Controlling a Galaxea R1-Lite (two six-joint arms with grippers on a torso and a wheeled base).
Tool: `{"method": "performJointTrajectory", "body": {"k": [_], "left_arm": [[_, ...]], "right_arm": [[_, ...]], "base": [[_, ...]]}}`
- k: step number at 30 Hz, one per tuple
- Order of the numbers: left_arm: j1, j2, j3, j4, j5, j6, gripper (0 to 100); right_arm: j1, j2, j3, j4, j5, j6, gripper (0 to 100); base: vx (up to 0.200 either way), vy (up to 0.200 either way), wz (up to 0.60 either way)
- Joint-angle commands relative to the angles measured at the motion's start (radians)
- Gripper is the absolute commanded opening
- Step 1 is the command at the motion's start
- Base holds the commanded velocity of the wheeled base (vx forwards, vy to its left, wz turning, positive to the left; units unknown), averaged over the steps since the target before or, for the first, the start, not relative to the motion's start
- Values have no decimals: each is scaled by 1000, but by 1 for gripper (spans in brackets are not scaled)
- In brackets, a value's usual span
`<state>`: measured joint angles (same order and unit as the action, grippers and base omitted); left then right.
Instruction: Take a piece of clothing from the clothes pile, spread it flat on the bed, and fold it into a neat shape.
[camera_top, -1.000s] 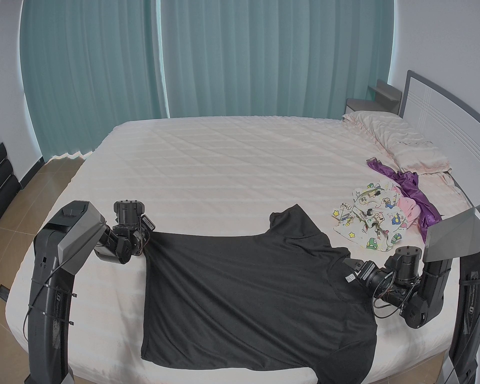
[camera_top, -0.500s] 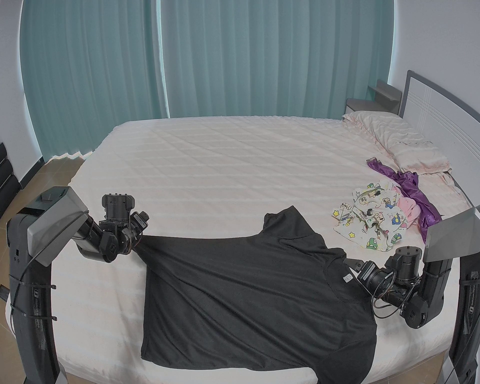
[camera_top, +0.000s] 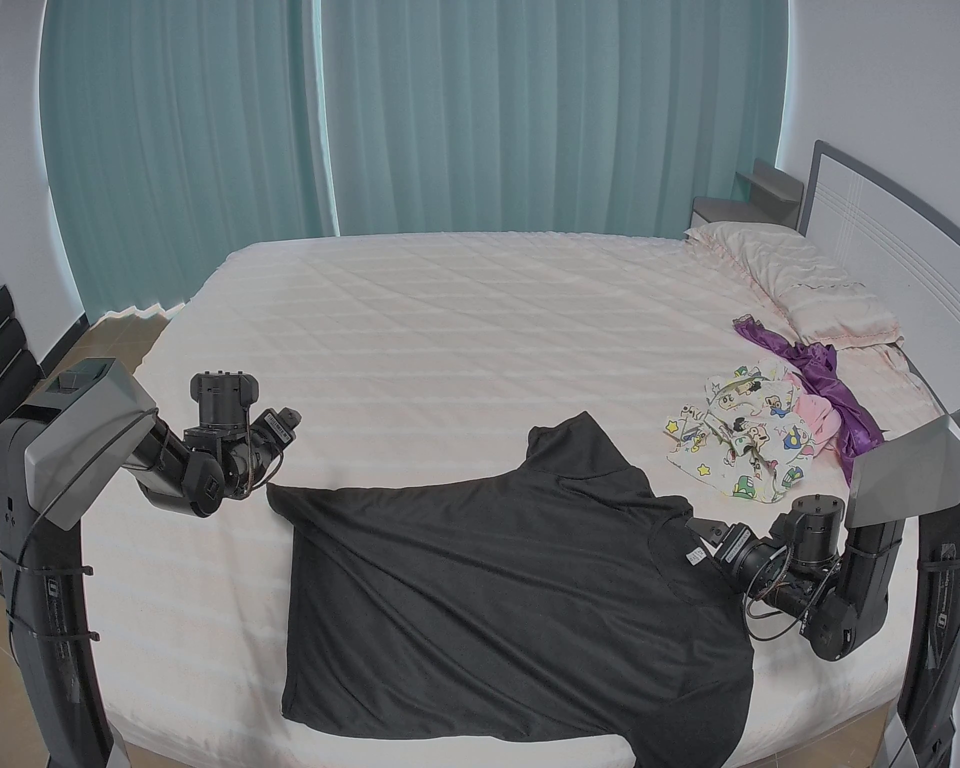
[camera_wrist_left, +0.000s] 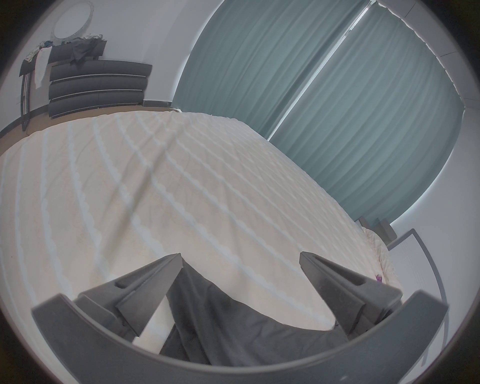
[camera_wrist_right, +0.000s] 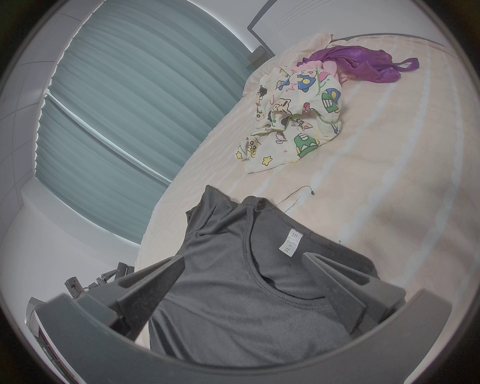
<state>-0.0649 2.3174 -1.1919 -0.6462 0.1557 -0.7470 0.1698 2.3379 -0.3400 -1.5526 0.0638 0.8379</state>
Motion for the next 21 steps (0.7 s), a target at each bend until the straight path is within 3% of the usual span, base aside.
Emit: {"method": "performJointTrajectory", "body": {"k": [1, 7, 12, 14, 19, 21], "left_arm": [[-6, 0, -9, 0, -1, 0, 100], [-7, -9, 51, 0, -1, -2, 100], [-18, -86, 202, -9, -15, -5, 100], [-35, -147, 322, -29, -31, -17, 100], [-65, -240, 508, -110, -94, -81, 100], [-65, -240, 508, -110, -94, -81, 100]], "right_arm": [[2, 6, 4, -11, 1, 0, 100], [2, 8, 7, -11, 1, 0, 100], [2, 8, 9, -11, 1, 0, 100], [4, 8, 9, -11, 1, 0, 100], [4, 8, 9, -11, 1, 0, 100], [4, 8, 9, -11, 1, 0, 100]], "base": [[0, 0, 0], [-100, 0, 0], [0, 0, 0], [0, 0, 0], [-200, 0, 0], [-100, 0, 0]]}}
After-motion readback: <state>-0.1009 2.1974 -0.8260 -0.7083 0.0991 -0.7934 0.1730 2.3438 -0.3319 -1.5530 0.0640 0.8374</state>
